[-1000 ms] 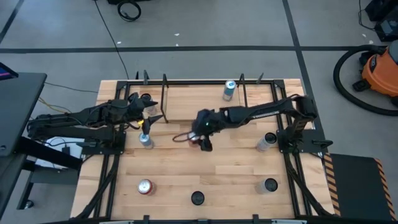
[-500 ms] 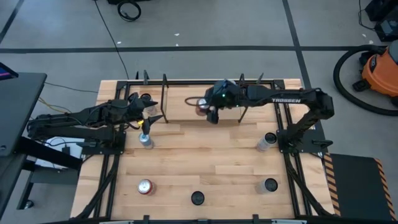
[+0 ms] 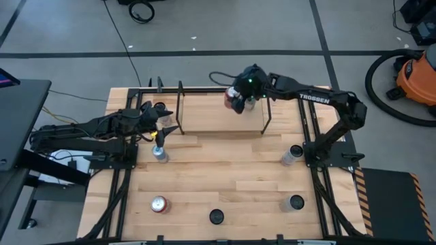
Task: Place canned beverage on shelf
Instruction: Put the top orange soda can on the shelf
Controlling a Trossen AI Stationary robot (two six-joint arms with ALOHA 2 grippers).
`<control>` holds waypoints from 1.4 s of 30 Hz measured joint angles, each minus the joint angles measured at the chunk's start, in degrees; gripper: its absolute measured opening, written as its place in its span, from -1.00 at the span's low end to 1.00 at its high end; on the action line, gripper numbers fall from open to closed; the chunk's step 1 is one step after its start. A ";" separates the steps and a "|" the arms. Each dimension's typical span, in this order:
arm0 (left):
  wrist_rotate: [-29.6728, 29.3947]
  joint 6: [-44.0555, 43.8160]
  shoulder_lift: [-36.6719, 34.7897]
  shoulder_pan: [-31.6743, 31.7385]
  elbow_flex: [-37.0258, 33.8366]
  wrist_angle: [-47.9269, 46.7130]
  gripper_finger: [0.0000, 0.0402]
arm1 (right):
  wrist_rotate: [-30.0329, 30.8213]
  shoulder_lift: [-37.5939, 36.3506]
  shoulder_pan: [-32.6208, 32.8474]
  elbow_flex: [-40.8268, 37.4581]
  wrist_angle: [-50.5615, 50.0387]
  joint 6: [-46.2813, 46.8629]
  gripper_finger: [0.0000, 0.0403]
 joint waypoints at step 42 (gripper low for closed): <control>0.00 3.90 0.02 -0.01 0.00 0.02 0.58 | -5.44 0.07 -4.35 -13.31 18.41 -0.34 0.54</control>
